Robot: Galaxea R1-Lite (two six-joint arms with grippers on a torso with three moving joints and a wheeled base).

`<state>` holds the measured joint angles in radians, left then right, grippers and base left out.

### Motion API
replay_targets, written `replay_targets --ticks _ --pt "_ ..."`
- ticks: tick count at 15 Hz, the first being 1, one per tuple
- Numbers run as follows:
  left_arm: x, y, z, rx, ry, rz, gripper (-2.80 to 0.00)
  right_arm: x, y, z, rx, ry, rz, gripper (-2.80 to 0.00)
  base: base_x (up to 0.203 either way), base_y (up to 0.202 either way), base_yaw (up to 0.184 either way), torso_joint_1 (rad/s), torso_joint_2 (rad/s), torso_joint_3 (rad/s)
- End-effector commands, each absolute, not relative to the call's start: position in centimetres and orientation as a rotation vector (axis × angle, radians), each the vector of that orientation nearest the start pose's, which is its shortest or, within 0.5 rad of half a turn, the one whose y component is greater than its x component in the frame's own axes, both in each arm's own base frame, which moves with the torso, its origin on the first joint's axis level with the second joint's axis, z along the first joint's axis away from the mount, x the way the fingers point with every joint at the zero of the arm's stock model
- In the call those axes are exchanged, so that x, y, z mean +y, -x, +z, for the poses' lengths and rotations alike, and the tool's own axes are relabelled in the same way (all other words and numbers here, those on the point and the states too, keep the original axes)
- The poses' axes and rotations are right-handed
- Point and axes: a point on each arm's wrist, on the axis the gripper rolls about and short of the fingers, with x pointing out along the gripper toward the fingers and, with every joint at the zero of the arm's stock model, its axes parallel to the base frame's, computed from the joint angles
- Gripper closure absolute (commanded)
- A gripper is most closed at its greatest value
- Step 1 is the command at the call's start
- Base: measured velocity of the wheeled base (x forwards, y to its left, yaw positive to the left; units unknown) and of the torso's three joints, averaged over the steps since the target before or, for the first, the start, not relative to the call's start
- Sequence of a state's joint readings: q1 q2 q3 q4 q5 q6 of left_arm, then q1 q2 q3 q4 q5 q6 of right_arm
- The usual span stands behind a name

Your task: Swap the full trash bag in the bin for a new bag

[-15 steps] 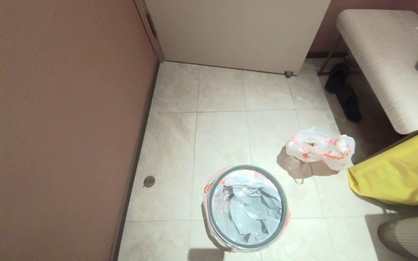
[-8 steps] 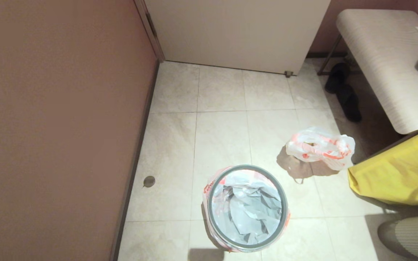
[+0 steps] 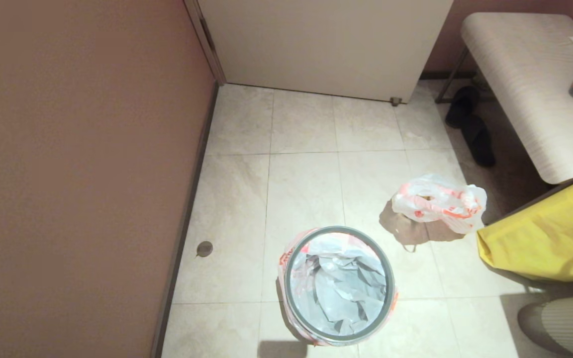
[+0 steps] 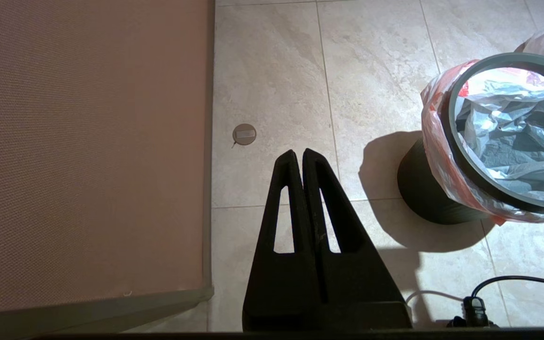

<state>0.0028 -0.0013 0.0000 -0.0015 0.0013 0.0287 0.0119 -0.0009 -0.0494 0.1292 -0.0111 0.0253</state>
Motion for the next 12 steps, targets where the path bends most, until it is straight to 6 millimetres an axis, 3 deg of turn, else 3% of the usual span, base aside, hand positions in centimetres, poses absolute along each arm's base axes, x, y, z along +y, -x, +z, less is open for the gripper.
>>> replay_targets --ticks 1,12 --pt "0.00 2.28 7.56 -0.001 -0.029 0.005 0.00 -0.06 2.70 7.56 0.081 -0.025 -0.001 0.00 0.000 0.000 0.000 0.000 0.00 0.000" --pt "0.00 2.28 7.56 -0.001 -0.029 0.005 0.00 -0.10 2.50 7.63 0.038 -0.059 -0.018 0.00 0.000 0.000 0.000 0.000 0.00 0.000"
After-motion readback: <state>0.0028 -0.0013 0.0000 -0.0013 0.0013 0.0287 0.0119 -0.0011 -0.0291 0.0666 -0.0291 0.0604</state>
